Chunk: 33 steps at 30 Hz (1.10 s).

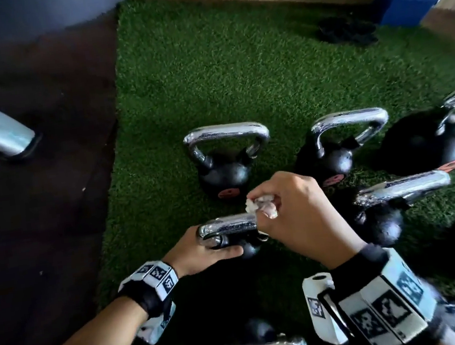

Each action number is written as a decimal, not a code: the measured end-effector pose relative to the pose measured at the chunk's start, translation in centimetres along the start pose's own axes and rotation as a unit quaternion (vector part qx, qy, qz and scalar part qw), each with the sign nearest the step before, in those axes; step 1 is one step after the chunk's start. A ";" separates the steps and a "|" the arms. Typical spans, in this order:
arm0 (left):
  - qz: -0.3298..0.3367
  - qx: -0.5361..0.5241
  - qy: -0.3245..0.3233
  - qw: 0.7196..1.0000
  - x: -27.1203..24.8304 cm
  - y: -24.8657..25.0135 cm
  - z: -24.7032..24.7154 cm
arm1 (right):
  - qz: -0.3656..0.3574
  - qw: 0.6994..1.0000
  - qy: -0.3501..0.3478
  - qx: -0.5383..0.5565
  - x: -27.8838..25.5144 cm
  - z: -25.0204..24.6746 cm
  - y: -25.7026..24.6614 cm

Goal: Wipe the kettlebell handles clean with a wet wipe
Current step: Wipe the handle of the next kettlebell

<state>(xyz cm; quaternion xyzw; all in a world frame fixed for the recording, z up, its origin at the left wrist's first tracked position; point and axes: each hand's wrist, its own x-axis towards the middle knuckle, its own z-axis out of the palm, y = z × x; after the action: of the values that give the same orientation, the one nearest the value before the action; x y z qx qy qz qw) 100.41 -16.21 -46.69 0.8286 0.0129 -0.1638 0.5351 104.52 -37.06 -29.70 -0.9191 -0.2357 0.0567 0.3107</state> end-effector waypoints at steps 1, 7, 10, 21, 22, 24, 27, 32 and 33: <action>0.012 0.004 0.009 1.000 0.1 -0.3 0.1 | -0.007 1.000 0.004 -0.007 0.2 0.1 0.0; 0.080 0.020 0.038 0.996 0.1 -1.3 0.4 | -0.030 0.996 -0.037 -0.077 0.8 0.6 -0.5; 0.092 0.000 0.060 0.994 -0.1 -1.9 0.8 | -0.024 0.995 -0.040 -0.092 1.1 0.5 -0.7; 0.131 0.019 0.051 0.990 0.7 -2.3 0.8 | -0.023 0.994 -0.063 -0.081 1.0 1.3 -0.5; 0.130 0.015 0.048 0.990 0.7 -2.2 0.8 | -0.016 0.994 -0.058 -0.086 0.8 1.0 -0.2; 0.132 0.002 0.044 0.990 0.7 -2.1 0.8 | 0.005 0.993 -0.053 -0.106 0.4 0.3 0.1; 0.128 -0.005 0.046 0.991 0.6 -2.0 0.7 | 0.014 0.990 -0.057 -0.129 0.3 0.2 -0.5; 0.126 -0.004 0.060 0.990 0.4 -1.9 1.0 | 0.049 0.988 -0.056 -0.133 -0.4 0.2 0.2; 0.120 -0.008 0.066 0.991 0.3 -1.9 1.0 | 0.071 0.988 -0.052 -0.130 -0.7 0.0 1.0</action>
<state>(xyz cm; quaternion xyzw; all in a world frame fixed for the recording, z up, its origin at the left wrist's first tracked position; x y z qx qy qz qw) 100.06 -16.39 -48.81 0.8287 -0.0501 -0.0432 0.5557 104.32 -38.04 -30.31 -0.9618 -0.1915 0.0953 0.1710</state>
